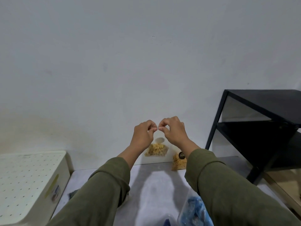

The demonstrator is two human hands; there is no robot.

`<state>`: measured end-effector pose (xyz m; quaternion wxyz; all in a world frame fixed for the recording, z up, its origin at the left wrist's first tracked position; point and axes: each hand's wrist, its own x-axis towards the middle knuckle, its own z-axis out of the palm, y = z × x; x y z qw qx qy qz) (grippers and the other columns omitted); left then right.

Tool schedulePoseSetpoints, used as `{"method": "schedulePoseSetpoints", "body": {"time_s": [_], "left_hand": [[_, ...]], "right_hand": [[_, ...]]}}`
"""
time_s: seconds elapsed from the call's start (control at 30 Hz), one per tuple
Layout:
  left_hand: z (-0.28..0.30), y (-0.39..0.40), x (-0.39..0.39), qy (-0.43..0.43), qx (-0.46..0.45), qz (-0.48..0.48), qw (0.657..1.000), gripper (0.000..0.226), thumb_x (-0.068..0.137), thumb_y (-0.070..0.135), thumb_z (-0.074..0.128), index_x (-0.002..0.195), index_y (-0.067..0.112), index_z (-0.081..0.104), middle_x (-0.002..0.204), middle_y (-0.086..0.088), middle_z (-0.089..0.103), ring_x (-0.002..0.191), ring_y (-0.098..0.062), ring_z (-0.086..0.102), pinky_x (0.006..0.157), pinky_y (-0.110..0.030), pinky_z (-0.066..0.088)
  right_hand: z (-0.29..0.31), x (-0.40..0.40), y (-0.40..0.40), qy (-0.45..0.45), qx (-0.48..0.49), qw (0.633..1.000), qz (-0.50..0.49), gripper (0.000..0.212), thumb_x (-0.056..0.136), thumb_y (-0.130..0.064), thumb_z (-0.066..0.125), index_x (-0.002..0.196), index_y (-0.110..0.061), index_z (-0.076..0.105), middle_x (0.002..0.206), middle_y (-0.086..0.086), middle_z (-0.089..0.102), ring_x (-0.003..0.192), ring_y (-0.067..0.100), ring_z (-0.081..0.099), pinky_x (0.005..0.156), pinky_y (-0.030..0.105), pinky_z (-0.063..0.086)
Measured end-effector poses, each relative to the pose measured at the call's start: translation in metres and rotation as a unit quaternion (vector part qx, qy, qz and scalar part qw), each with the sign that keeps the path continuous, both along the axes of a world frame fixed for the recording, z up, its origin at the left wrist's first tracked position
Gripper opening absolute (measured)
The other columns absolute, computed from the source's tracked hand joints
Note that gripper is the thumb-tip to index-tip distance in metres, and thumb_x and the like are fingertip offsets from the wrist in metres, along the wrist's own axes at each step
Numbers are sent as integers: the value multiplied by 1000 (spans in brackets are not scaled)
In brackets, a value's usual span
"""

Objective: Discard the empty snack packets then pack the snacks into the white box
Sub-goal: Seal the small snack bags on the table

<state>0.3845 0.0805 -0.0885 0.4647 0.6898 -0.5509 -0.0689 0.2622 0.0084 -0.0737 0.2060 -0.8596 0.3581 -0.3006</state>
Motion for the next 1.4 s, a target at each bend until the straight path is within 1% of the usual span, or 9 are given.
{"method": "schedulePoseSetpoints", "body": {"time_s": [0.1,0.23,0.4,0.6,0.83,0.97,1.17,1.27,1.4], "left_hand": [[0,-1,3,-6,-8,10,1000,8,89,10,56,86,11,64,81,5,62,82,-15,55,74,-23,41],[0,-1,4,4,-20,7,1000,7,88,11,58,85,12,64,81,7,61,81,-11,53,73,-20,36],[1,-2,6,-6,-10,-9,1000,7,89,16,60,85,14,66,79,11,61,80,-6,53,65,-7,32],[2,-1,7,8,-19,12,1000,7,88,12,59,85,10,66,79,8,61,82,-10,54,75,-20,37],[-1,1,6,16,-15,-4,1000,6,89,13,58,90,11,64,87,4,66,88,-10,57,81,-21,40],[3,-1,6,12,6,-11,1000,5,89,14,60,88,11,64,91,1,68,88,-11,58,78,-19,38],[5,0,8,42,-3,32,999,8,89,8,58,85,12,63,84,3,64,89,-16,60,79,-23,41],[4,-1,9,5,11,34,999,12,89,14,57,82,23,58,87,10,62,93,-12,57,87,-35,43],[7,-2,6,-86,50,44,994,7,91,28,55,88,29,61,97,16,55,98,-5,43,83,-32,25]], "right_hand": [[-2,0,1,-10,7,1000,-6,10,90,-23,57,89,-17,66,91,-10,62,104,13,43,88,31,26],[-2,3,0,-1,-10,1000,-28,10,90,-18,57,86,-15,65,94,-6,64,105,15,42,87,31,26],[2,3,-3,14,-28,999,-30,10,89,-21,59,84,-16,66,85,-10,59,105,12,41,86,29,24],[-2,6,0,-14,-22,999,-27,9,89,-23,60,85,-17,64,88,-9,60,104,13,42,84,29,25],[0,11,-1,24,-39,998,-42,11,90,-19,58,84,-14,66,73,-12,48,100,15,42,82,26,27],[0,12,-1,-1,-19,999,-32,11,88,-23,62,82,-16,68,80,-5,58,97,15,44,78,25,33],[1,8,0,-18,-18,1000,-15,9,87,-19,62,87,-14,69,82,-7,56,94,10,40,86,30,37],[2,8,-1,-3,-11,999,-32,9,88,-14,61,84,-13,68,80,-3,57,92,11,41,77,25,34],[2,8,1,6,13,999,-40,9,89,-14,59,85,-13,67,81,1,57,90,11,40,64,19,30]]}}
